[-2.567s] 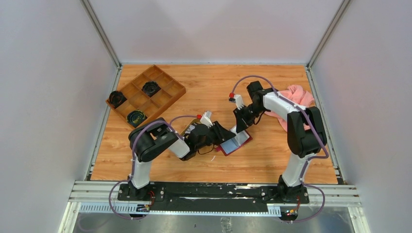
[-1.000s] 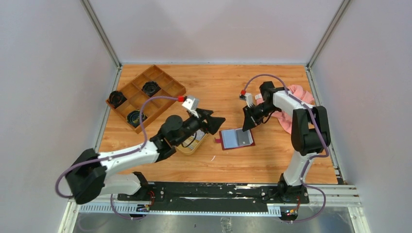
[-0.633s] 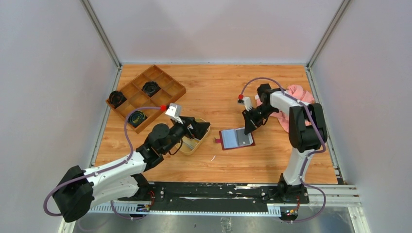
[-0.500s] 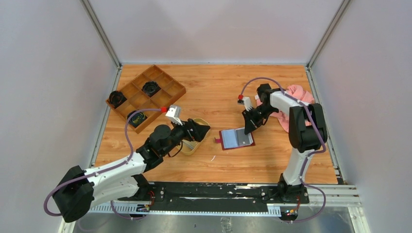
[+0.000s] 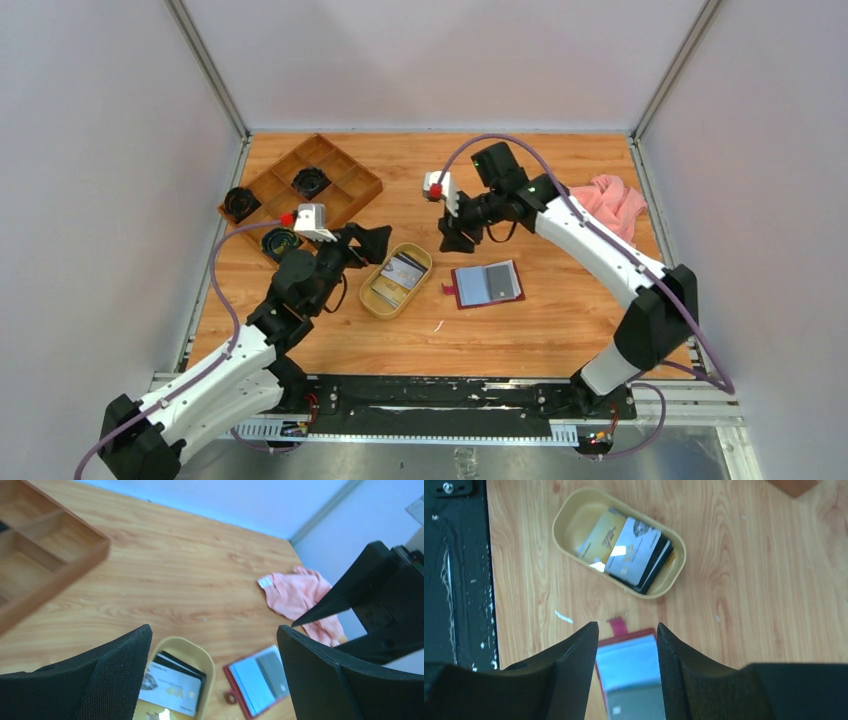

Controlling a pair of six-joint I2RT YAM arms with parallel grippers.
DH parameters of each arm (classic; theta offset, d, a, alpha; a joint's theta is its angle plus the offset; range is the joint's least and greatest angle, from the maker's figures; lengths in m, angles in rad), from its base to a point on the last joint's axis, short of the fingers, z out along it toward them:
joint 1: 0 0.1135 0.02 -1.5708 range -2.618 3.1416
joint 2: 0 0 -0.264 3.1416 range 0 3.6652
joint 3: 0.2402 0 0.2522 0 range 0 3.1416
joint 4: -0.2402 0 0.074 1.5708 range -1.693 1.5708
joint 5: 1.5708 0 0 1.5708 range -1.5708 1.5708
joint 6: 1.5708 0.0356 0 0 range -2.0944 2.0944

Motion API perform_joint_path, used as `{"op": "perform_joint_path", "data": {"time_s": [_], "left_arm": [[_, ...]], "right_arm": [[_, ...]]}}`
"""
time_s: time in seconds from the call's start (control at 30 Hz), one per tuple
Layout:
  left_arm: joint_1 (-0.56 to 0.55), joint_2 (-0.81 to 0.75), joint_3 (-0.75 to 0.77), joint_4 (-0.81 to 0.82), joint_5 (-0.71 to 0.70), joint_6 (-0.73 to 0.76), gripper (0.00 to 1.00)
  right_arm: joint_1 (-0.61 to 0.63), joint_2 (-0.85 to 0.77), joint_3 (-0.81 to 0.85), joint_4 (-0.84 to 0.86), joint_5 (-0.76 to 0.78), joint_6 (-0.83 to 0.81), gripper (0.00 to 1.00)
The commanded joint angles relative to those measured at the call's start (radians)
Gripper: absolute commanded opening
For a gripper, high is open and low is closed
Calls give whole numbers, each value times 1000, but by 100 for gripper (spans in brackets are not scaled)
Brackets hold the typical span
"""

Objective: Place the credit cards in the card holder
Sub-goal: Pick up the credit card from the storage box.

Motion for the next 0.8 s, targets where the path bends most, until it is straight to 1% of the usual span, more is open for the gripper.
{"op": "perform_joint_path", "data": {"time_s": [0.0,0.13,0.37,0.47,0.63,0.77], "left_arm": [[77,18,54,-17,-99,32,100],[152,69,71,-12,-135,-18,100],[216,97,33,-12,-258,-159,100],[228,66,-9,-13,-287,-218,100],[236,-11,-86,-11,-365,-301,100],[241,-56,-125,-11,-391,-336,100]], "right_arm": [[73,137,103,9,97,103,51],[151,239,183,6,202,148,55],[239,406,324,-47,299,205,60],[262,467,372,-70,340,212,62],[284,558,437,-115,357,224,64],[305,602,447,-121,377,248,66]]}}
